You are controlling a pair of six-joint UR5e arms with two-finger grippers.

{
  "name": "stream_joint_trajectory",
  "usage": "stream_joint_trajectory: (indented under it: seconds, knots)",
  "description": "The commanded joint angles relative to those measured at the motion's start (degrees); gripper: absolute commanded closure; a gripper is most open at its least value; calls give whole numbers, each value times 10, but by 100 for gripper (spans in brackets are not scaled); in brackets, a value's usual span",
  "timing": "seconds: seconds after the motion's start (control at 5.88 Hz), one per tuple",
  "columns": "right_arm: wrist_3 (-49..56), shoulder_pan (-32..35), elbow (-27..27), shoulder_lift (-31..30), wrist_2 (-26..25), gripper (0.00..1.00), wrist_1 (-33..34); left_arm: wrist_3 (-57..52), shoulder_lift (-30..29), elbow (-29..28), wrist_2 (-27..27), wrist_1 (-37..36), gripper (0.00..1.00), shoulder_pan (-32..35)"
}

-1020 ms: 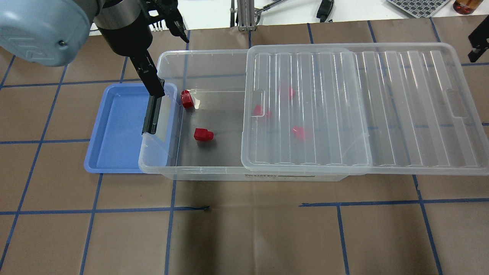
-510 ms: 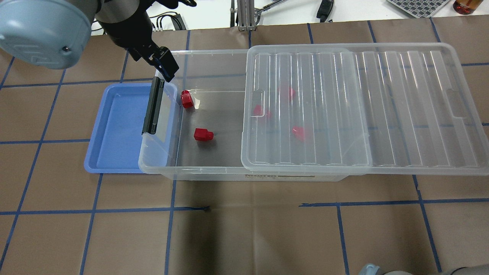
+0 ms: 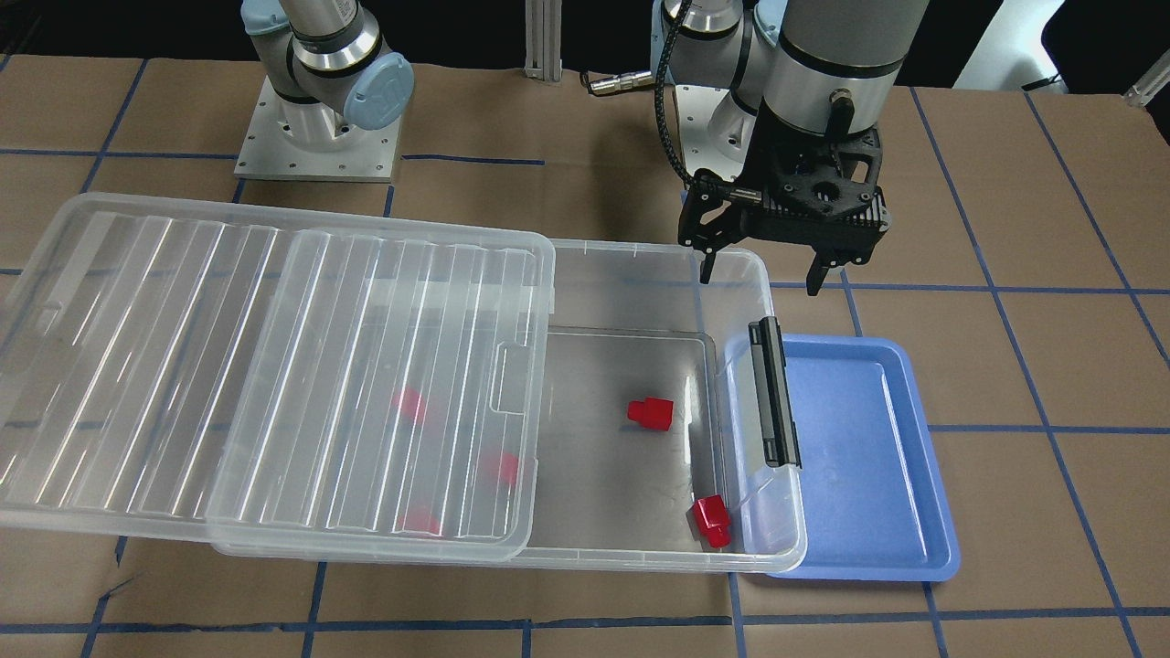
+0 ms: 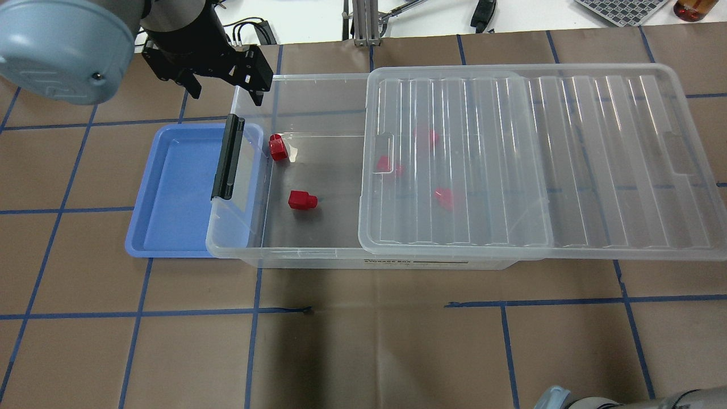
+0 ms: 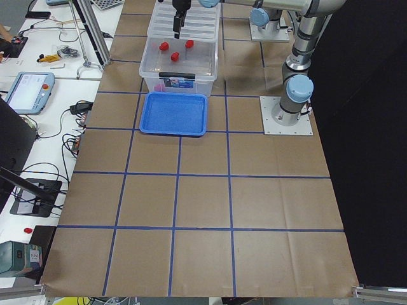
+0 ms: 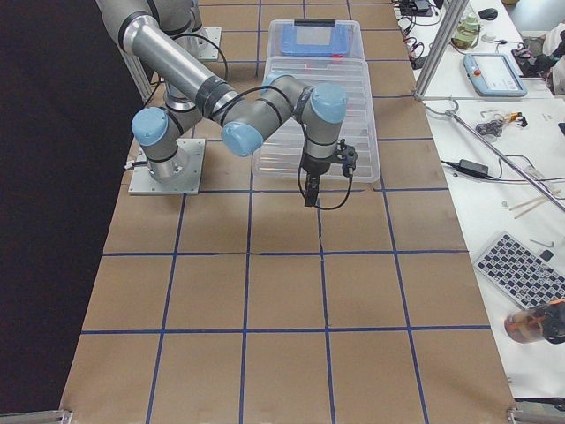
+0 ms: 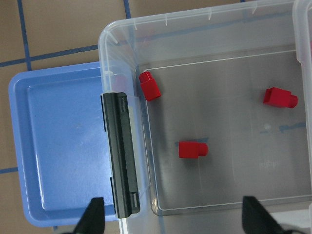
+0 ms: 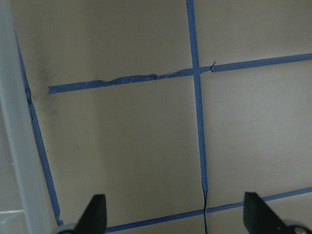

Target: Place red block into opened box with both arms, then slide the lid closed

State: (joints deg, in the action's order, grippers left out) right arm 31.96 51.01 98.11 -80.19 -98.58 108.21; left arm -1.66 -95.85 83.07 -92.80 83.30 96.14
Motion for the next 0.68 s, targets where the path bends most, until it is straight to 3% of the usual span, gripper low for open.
stream_joint_trajectory:
  seconds: [0.0,0.51]
  knots:
    - [-1,0,10,-2,2,0,2,24,0,0,-2,-1,2,-1]
    - [-7,1,24,-11,42,0,-9,23,0,1,-3,-1,2,-1]
